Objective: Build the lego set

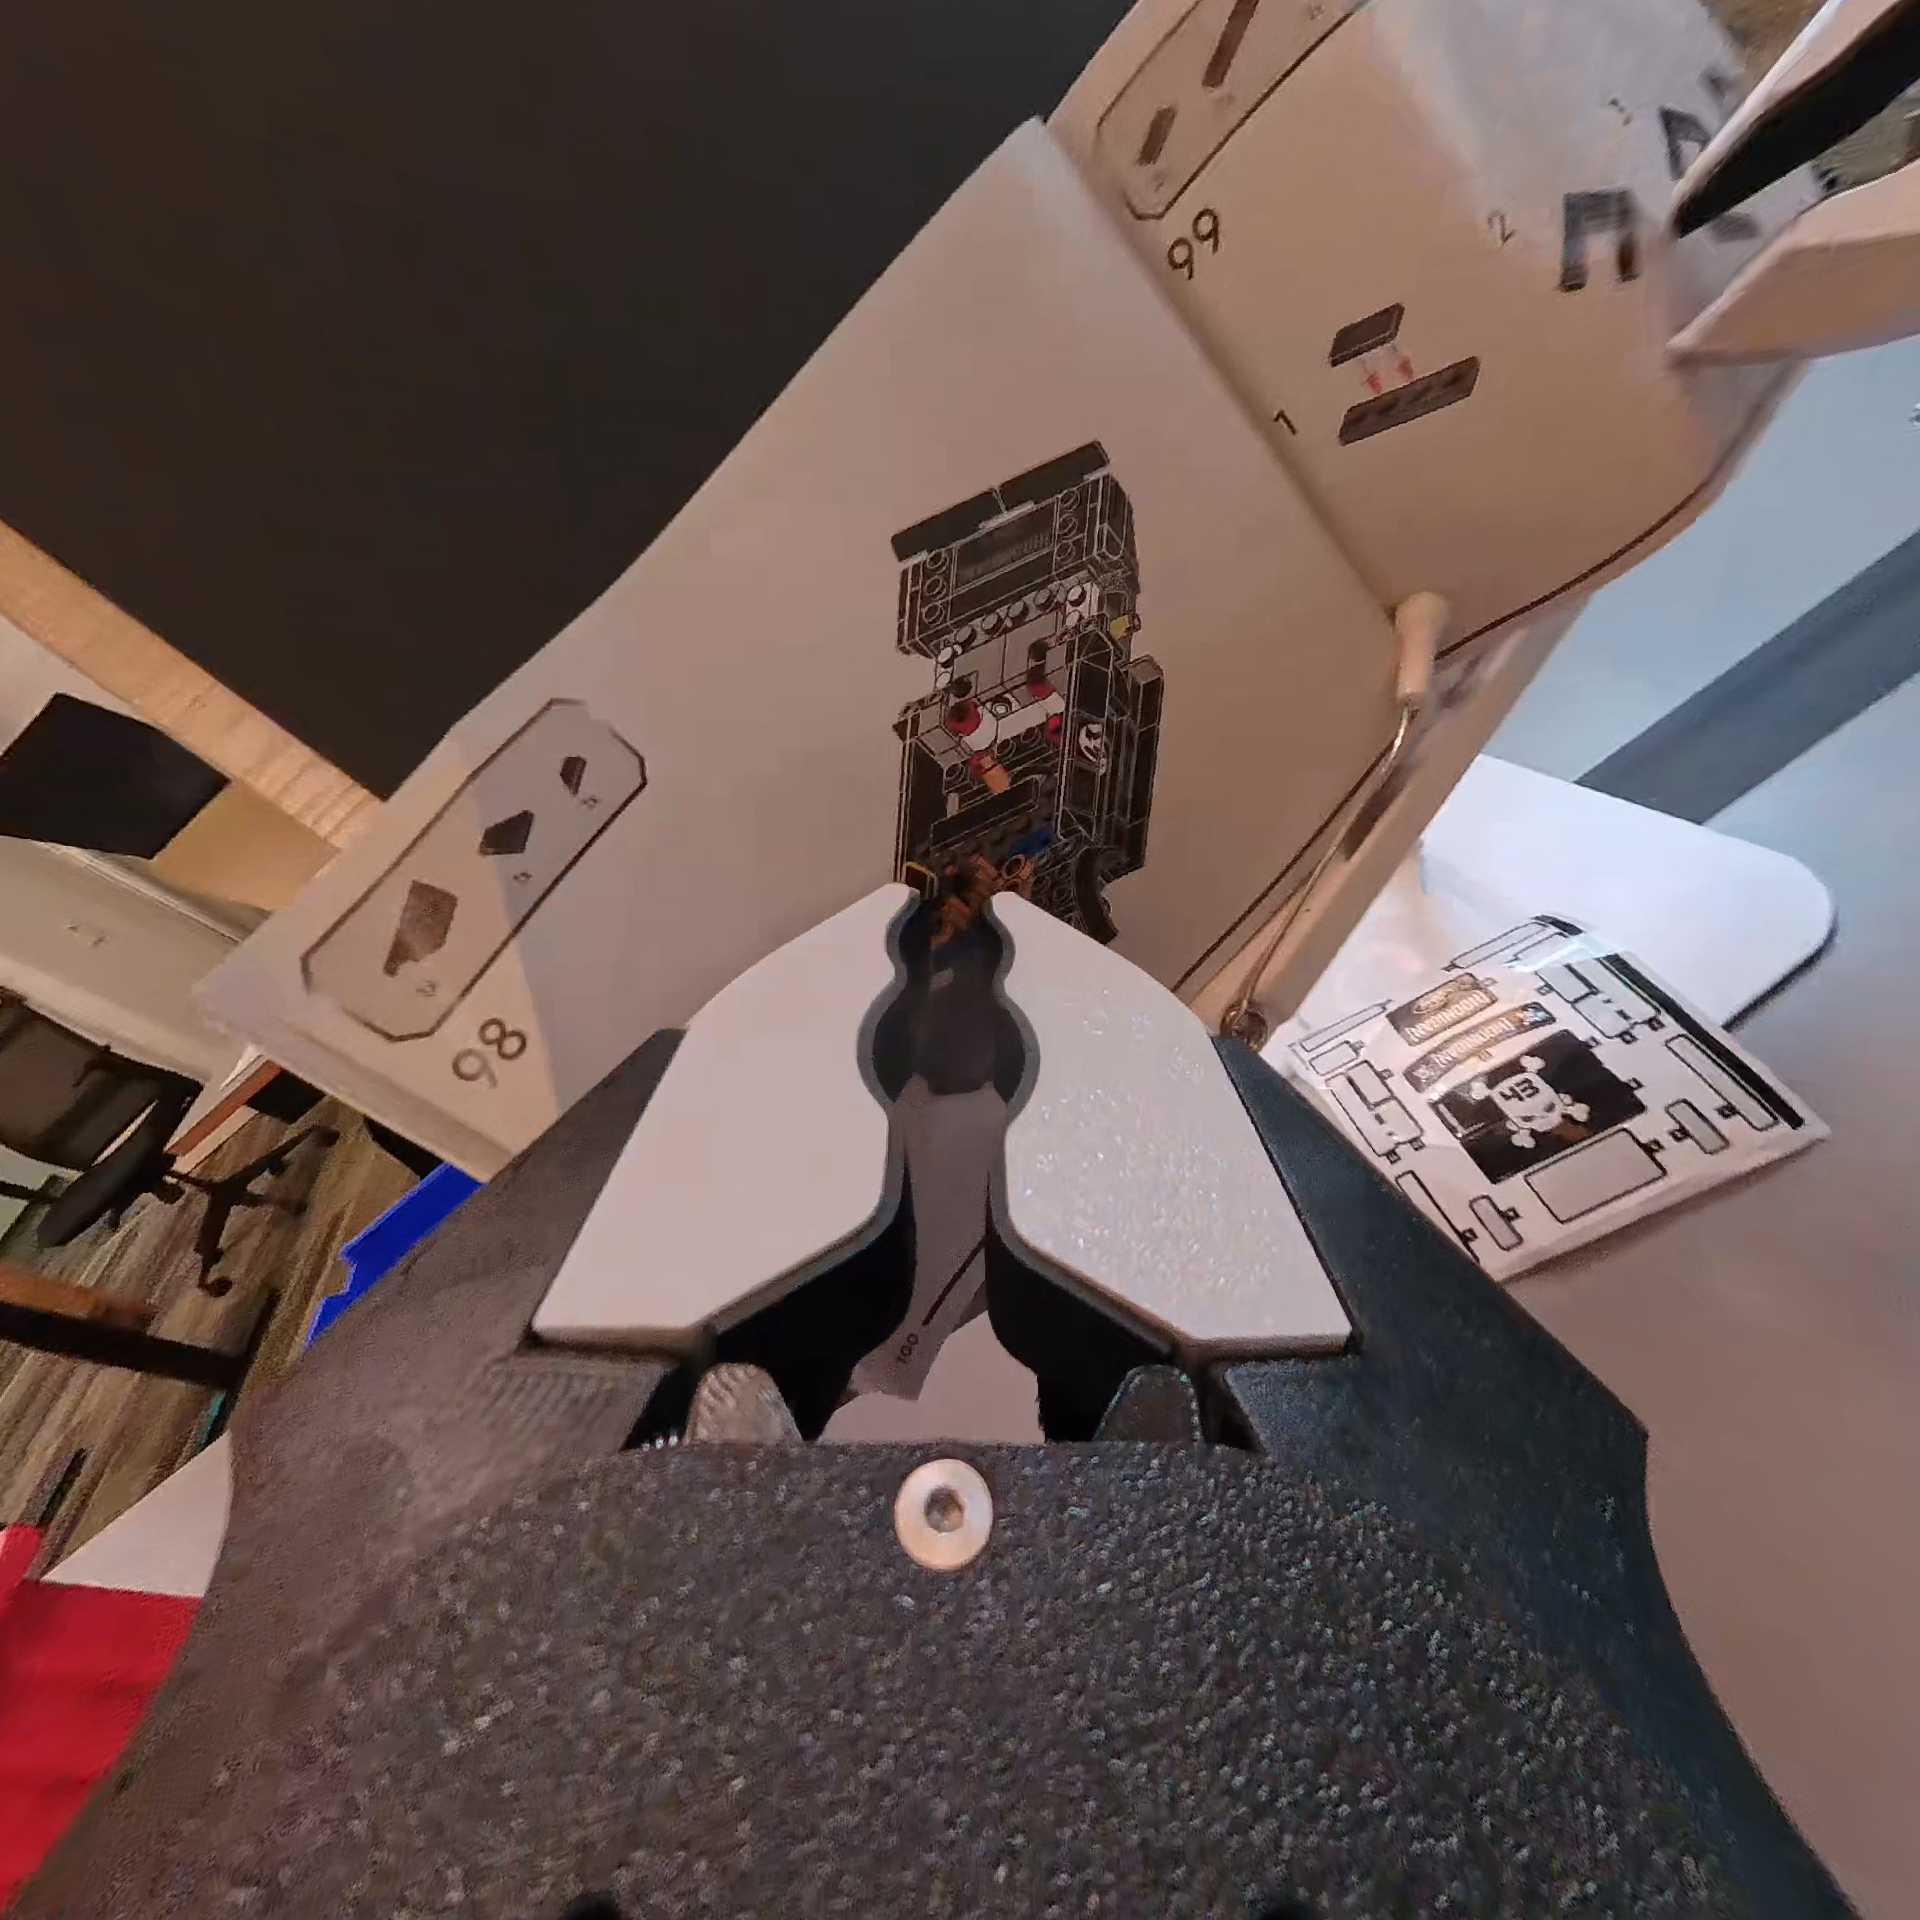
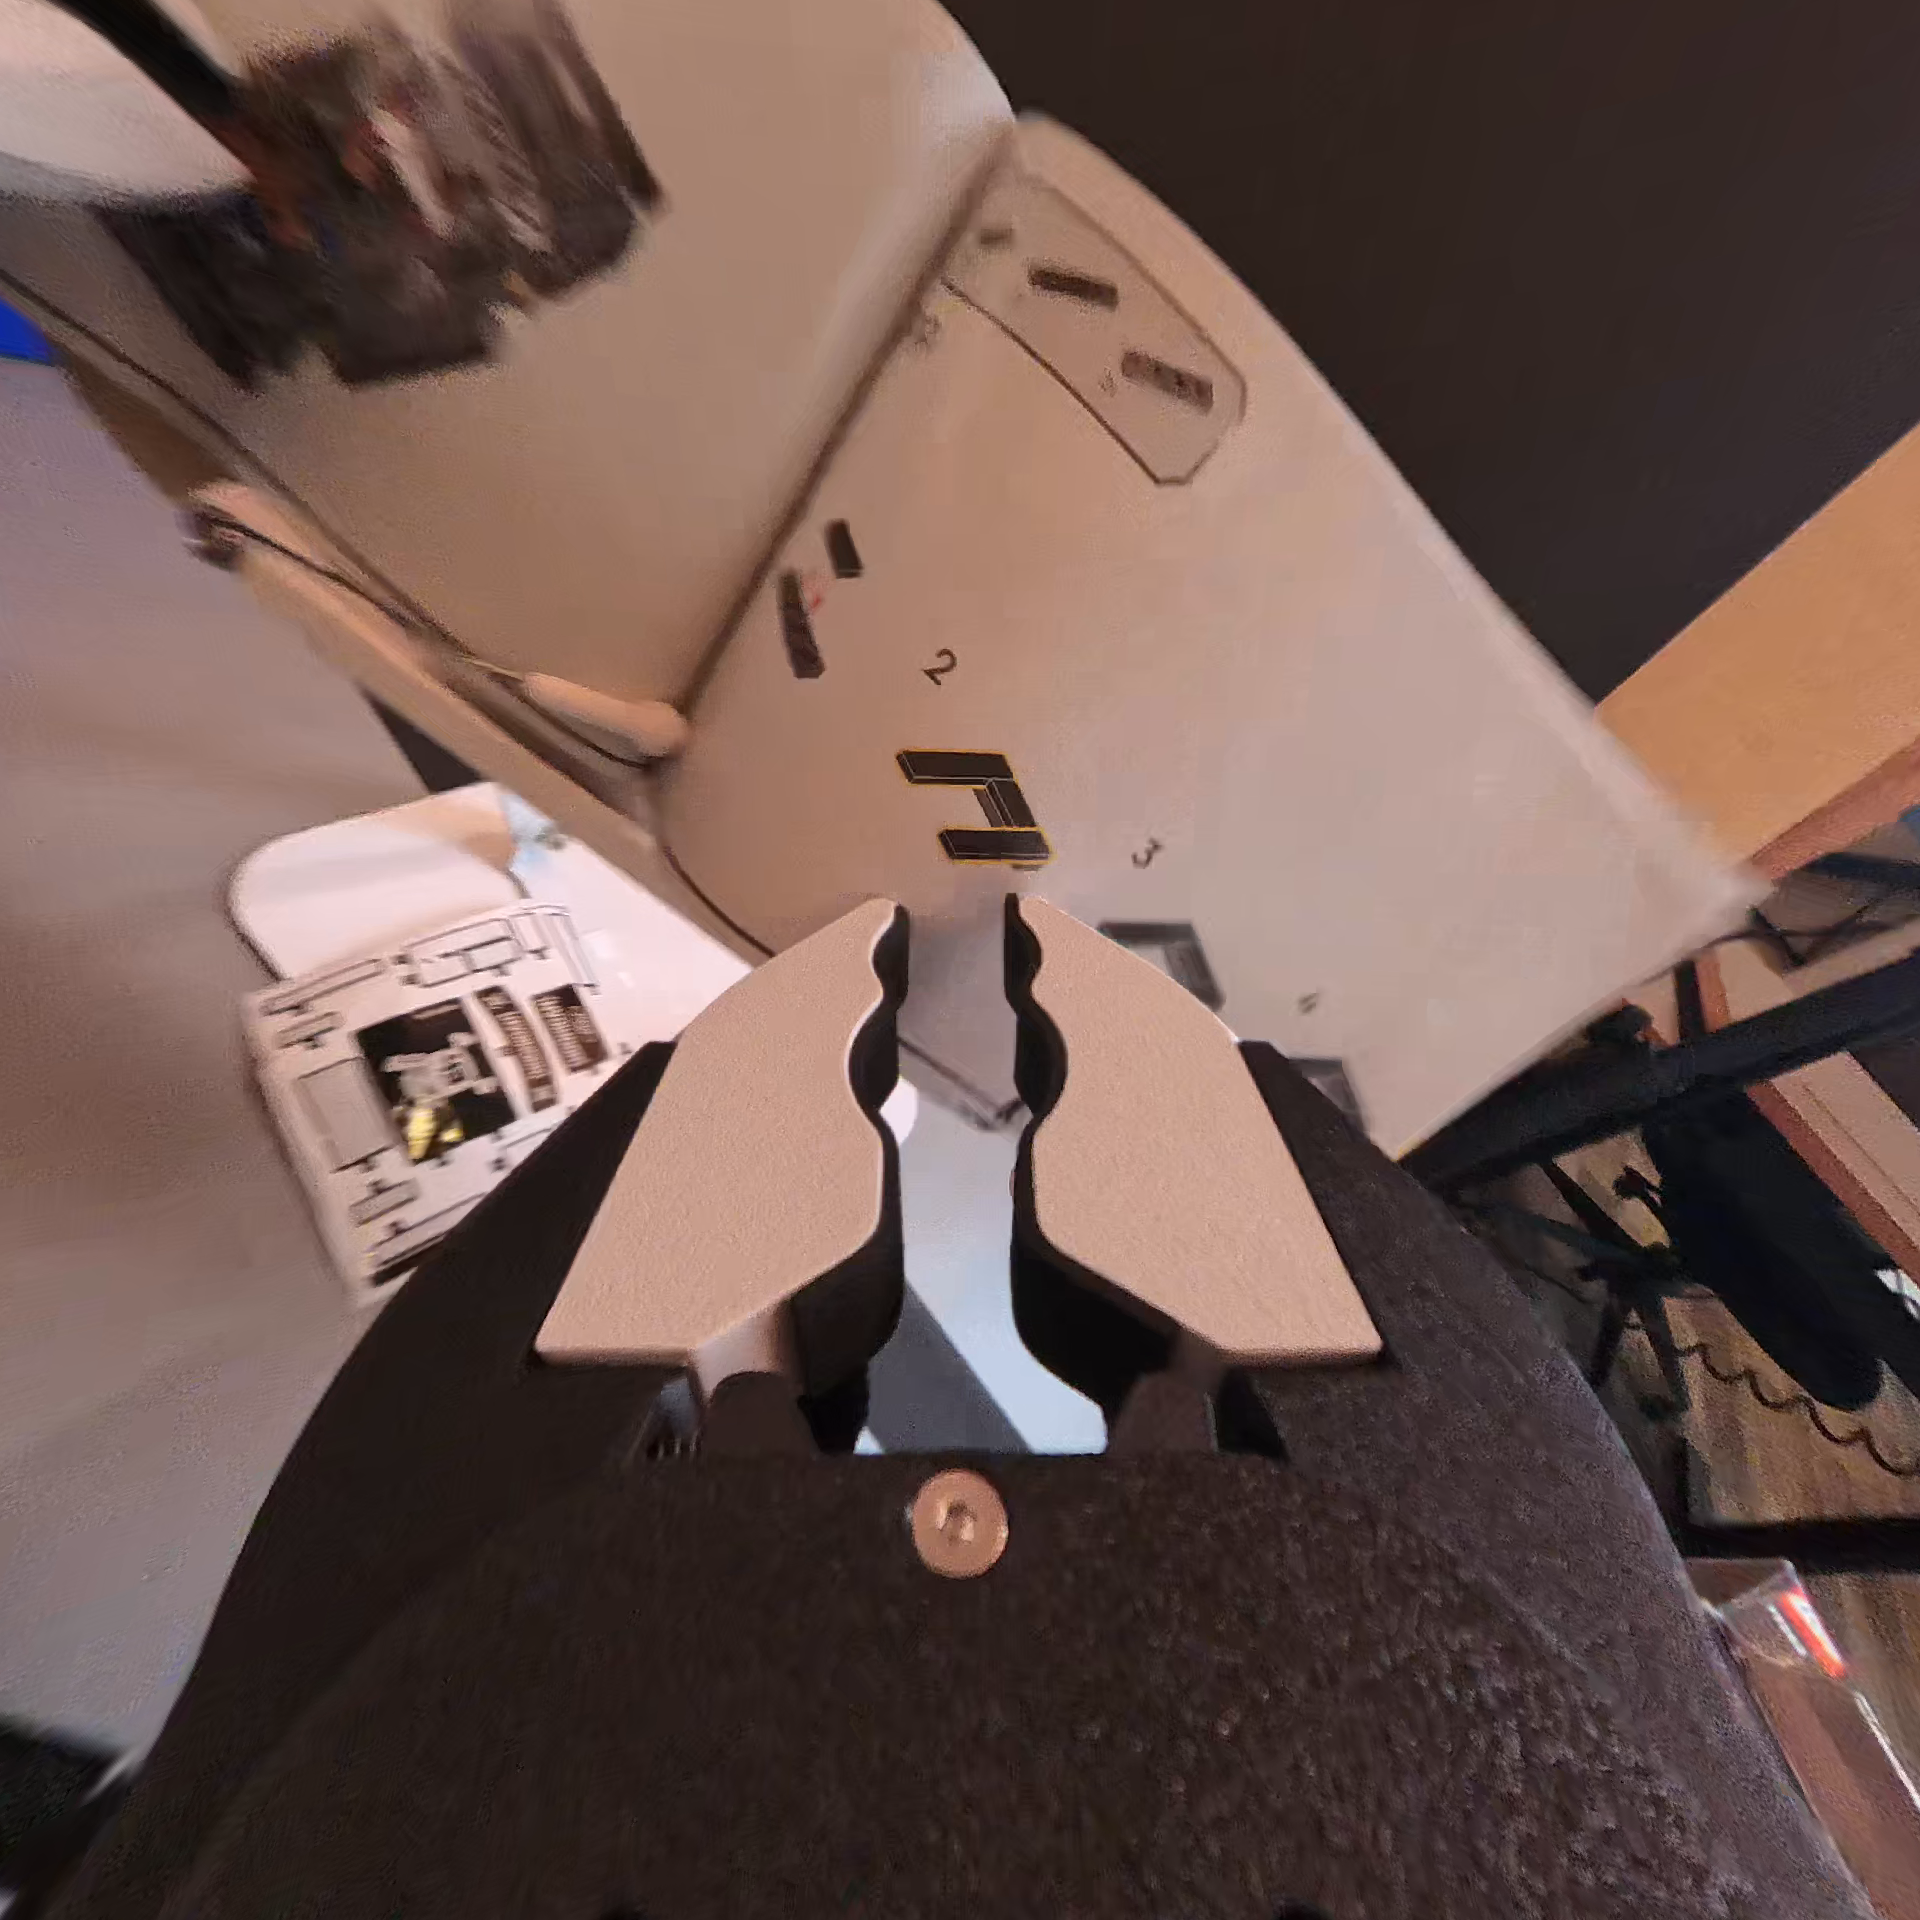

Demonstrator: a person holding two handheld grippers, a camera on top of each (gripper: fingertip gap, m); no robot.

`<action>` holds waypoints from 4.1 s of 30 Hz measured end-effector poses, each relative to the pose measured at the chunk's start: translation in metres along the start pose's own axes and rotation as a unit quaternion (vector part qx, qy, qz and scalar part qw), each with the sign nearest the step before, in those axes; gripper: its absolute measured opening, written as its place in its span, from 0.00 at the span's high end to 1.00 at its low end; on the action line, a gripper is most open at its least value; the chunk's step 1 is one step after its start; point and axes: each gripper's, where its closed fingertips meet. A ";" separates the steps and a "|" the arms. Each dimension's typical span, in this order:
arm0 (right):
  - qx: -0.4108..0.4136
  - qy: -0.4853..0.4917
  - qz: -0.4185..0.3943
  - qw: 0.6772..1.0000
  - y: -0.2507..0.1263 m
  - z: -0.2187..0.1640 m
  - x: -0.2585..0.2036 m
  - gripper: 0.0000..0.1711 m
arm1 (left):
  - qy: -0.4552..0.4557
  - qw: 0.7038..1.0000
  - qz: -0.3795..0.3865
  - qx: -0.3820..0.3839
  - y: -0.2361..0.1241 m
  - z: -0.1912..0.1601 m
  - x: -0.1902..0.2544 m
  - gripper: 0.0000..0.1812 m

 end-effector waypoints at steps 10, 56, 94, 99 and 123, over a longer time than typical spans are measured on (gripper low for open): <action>0.003 -0.013 -0.027 1.000 0.020 -0.035 0.035 0.94 | 0.047 0.999 0.012 -0.001 0.000 -0.003 -0.002 0.96; 0.150 0.265 -0.108 0.947 -0.106 -0.038 0.021 0.77 | -0.290 0.945 0.117 0.092 -0.064 0.006 -0.045 0.49; 0.147 0.376 0.130 0.906 0.010 0.007 0.133 0.87 | -0.285 0.950 -0.124 0.031 -0.027 -0.032 -0.045 0.96; 0.193 0.316 -0.023 0.928 -0.036 0.036 0.165 0.77 | -0.276 0.952 -0.128 0.034 -0.027 -0.025 -0.045 0.97; -0.012 -0.085 0.072 0.994 0.031 -0.002 -0.022 0.93 | -0.317 0.940 -0.119 0.046 -0.031 -0.030 -0.047 0.98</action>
Point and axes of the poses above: each gripper's, where its closed fingertips meet, y out along the fingers, z out of its top, x = y × z across the jaws, and after that the axes turned 12 degrees about x, right-handed
